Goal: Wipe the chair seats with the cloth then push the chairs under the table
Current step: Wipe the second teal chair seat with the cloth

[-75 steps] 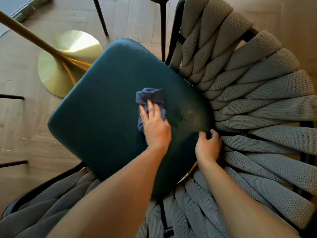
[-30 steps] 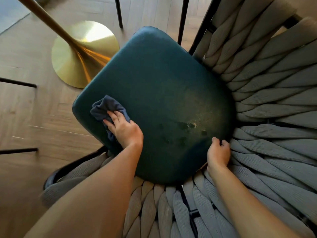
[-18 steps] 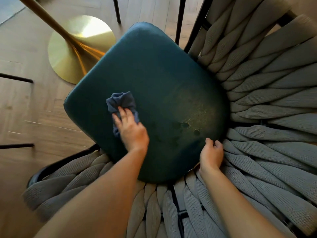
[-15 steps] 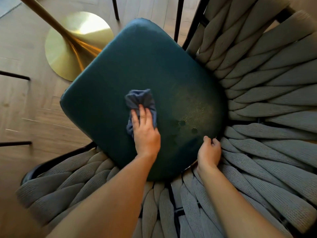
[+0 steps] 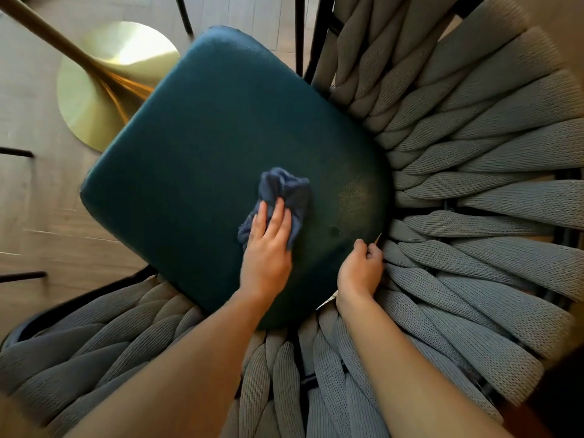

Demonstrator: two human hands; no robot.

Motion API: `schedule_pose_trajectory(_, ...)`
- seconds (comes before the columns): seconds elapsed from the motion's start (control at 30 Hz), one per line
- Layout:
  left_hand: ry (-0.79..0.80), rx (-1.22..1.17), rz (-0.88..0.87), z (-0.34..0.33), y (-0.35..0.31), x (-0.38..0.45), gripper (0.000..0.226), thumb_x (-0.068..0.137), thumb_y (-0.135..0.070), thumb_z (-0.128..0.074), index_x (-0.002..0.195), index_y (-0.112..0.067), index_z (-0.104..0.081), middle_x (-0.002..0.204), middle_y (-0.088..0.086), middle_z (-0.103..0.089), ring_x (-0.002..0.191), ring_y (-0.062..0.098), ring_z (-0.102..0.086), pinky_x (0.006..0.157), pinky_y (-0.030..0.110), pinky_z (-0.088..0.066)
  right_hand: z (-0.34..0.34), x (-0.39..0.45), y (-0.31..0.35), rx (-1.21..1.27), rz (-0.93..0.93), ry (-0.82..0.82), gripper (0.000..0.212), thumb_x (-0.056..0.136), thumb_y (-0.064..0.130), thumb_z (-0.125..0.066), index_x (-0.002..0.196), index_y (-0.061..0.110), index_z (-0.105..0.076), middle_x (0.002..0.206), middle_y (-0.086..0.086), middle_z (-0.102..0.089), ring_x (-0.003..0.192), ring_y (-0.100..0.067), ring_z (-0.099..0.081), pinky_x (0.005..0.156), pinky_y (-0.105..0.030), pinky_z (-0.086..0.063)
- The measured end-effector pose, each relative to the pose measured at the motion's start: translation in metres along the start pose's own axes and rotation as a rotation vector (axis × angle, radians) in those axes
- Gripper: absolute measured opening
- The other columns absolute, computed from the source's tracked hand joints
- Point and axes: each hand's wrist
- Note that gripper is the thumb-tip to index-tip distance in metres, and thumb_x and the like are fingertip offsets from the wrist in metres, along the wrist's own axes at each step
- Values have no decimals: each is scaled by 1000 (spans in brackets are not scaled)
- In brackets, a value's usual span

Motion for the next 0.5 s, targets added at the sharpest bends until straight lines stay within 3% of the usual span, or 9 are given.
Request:
schedule_pose_trajectory(0.07, 24, 27, -59, 6, 19, -19, 53, 95, -14, -41, 147, -10, -34, 158, 2, -22, 149, 25, -5, 118, 47, -20, -1, 0, 1, 19, -30, 0, 47, 97, 35, -46, 139, 15, -48, 138, -9, -52, 122, -28, -53, 105, -45, -42)
schedule_pose_trajectory(0.2, -159, -122, 449, 8, -8, 11, 56, 95, -8, -42, 150, -11, -28, 161, 0, -13, 149, 25, 3, 121, 40, -11, -3, 0, 3, 43, -54, -19, 47, 96, 38, -45, 137, 15, -49, 137, -9, -53, 121, -30, -53, 104, -46, -42)
schedule_pose_trajectory(0.27, -162, -159, 465, 2, -39, 39, 62, 90, -5, -45, 149, -11, -28, 161, 3, -13, 148, 31, 2, 121, 42, -8, -4, 0, 4, 55, -68, -33, 47, 97, 39, -43, 135, 14, -51, 137, -10, -53, 120, -31, -54, 104, -46, -42)
schedule_pose_trajectory(0.33, -80, -163, 301, -12, -62, 55, 65, 86, -4, -46, 149, -10, -30, 161, 5, -15, 148, 34, 1, 120, 46, -10, -4, 2, 6, 70, -61, -58, 47, 97, 40, -42, 132, 10, -54, 134, -14, -55, 119, -33, -54, 104, -45, -42)
schedule_pose_trajectory(0.43, 112, -44, -156, -28, -75, 48, 54, 89, -9, -50, 142, -4, -42, 156, 11, -29, 146, 40, -9, 118, 53, -16, -3, 4, 9, 97, -57, -67, 48, 100, 40, -39, 128, 5, -58, 130, -19, -58, 118, -36, -55, 102, -42, -42)
schedule_pose_trajectory(0.5, 233, 60, -402, -23, -58, 37, 50, 91, -16, -49, 140, -5, -46, 153, 10, -35, 145, 38, -15, 119, 48, -11, -1, 4, 11, 118, -64, -54, 50, 100, 41, -37, 127, 4, -58, 129, -20, -59, 118, -36, -56, 102, -40, -42)
Point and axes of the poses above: each hand's wrist, its own x-axis towards the middle knuckle, its own z-axis out of the back of the hand, y = z × x
